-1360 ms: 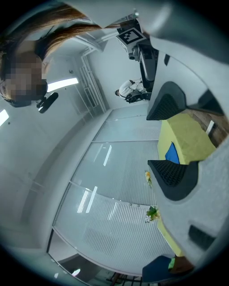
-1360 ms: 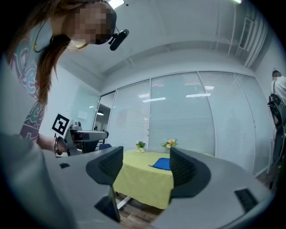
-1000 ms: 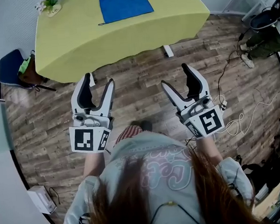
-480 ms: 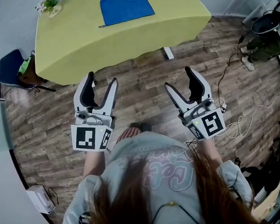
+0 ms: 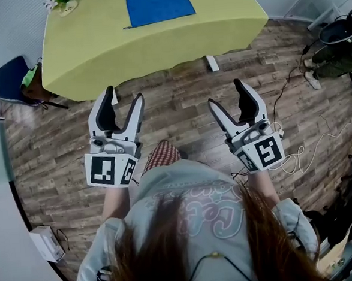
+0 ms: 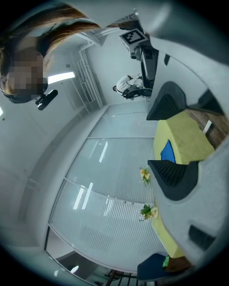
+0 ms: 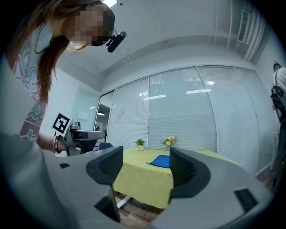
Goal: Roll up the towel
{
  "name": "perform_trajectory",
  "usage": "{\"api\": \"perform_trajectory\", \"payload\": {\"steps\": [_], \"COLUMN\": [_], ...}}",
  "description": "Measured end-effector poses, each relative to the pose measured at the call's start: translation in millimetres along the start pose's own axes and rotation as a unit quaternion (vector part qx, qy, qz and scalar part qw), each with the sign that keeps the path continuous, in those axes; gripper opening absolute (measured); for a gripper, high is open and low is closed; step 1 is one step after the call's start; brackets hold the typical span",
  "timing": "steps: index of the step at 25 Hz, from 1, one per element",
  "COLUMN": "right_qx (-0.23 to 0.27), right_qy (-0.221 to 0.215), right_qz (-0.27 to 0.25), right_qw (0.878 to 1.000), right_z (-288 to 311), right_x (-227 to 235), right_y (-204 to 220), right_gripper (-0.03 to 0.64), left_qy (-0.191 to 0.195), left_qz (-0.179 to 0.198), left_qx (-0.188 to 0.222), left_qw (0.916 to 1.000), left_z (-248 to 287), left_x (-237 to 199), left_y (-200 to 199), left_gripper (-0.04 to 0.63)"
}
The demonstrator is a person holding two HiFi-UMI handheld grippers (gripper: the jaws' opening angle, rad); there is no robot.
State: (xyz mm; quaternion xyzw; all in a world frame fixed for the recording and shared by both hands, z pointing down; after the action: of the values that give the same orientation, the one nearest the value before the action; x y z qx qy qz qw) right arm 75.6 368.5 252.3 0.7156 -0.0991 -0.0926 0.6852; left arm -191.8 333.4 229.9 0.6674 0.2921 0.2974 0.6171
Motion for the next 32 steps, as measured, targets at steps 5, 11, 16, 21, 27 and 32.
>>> {"api": "perform_trajectory", "payload": {"steps": [5, 11, 16, 21, 27, 32], "right_qx": [0.004, 0.011, 0.007, 0.005, 0.008, 0.011], "right_qy": [-0.007, -0.003, 0.004, 0.009, 0.019, 0.021], "right_qz": [0.003, -0.003, -0.005, -0.006, -0.008, -0.008], "right_qw": [1.000, 1.000, 1.000, 1.000, 1.000, 1.000], "right_z": [9.4, 25.8, 49.7, 85.5, 136.3, 184.8], "right_x": [-0.2, 8.3, 18.7, 32.3, 52.4, 61.7], "right_y": [0.7, 3.2, 11.2, 15.9, 18.0, 18.3], "right_gripper": [0.311, 0.311, 0.311, 0.311, 0.311, 0.311], "left_qy": [-0.003, 0.003, 0.007, 0.014, 0.024, 0.029], "left_qz": [0.009, 0.017, 0.013, 0.005, 0.011, 0.015], "left_qx": [-0.008, -0.009, -0.007, -0.004, -0.002, -0.003], "left_qw": [0.9999, 0.9998, 0.9999, 0.9999, 0.9997, 0.9995], "left_z": [-0.3, 18.2, 39.4, 69.2, 111.8, 142.3], "left_x": [-6.5, -16.1, -36.5, -63.9, -100.2, -141.4], "left_y": [1.7, 8.4, 16.1, 23.1, 26.8, 27.4], "left_gripper": [0.252, 0.250, 0.250, 0.250, 0.250, 0.250]}}
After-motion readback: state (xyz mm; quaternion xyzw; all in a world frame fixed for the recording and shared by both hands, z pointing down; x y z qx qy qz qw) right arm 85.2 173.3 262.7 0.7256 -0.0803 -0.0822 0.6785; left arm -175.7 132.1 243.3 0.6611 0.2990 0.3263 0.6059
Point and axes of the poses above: the fingertips, and each gripper's own axes: z forward along the fingers, x to its right, y out of its underside, the point moved 6 cm from there along -z, backward along the fingers, and after that the axes turned 15 degrees about y, right-handed, at the moved point
